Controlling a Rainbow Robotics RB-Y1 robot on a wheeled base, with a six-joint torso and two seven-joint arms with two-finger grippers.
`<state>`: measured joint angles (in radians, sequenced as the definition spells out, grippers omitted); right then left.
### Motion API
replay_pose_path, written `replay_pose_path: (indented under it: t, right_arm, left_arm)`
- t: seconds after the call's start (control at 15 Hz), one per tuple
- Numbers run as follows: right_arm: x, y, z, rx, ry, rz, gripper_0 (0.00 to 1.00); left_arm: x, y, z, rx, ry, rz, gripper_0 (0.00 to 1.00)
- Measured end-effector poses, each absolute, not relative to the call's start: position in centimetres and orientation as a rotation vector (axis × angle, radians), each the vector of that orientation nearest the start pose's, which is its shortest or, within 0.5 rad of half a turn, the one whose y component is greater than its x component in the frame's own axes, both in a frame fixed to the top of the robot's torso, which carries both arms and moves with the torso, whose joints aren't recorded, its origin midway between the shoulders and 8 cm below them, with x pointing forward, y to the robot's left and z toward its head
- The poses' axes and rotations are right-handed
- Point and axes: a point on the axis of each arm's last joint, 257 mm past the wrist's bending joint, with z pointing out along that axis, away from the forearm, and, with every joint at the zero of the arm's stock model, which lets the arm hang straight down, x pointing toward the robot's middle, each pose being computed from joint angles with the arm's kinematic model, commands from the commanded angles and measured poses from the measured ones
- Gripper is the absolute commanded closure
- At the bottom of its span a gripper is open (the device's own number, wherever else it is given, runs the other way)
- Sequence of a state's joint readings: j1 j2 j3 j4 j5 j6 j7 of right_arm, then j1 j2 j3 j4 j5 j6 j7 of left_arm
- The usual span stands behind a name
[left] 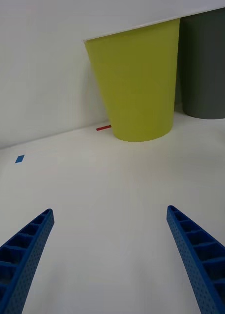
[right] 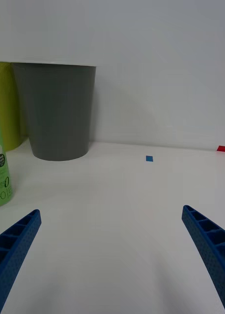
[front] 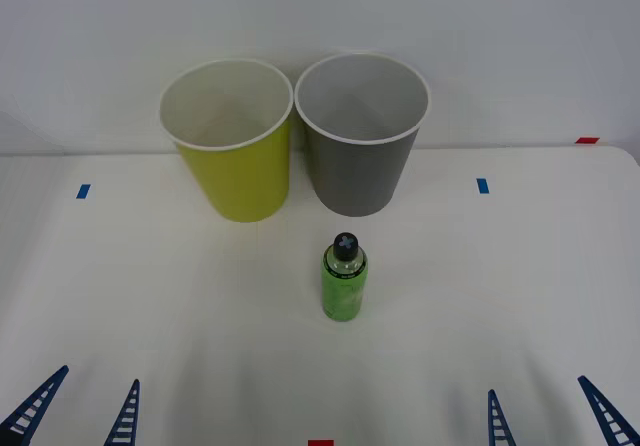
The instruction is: Put cans in the gray bin and PET bottles in the light green bin.
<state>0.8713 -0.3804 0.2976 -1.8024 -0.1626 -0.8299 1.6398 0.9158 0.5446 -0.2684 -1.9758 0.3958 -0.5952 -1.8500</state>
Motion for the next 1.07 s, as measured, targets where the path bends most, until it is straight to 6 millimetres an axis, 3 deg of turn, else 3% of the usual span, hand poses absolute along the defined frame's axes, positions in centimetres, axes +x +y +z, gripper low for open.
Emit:
replay_pose_path:
  t: [1.07]
  right_arm:
    - [23.86, -24.65, -25.86, -0.136, 1.423, 0.028, 0.00]
  left_arm:
    - [24.98, 28.20, -25.88, 0.228, 1.574, 0.075, 0.21]
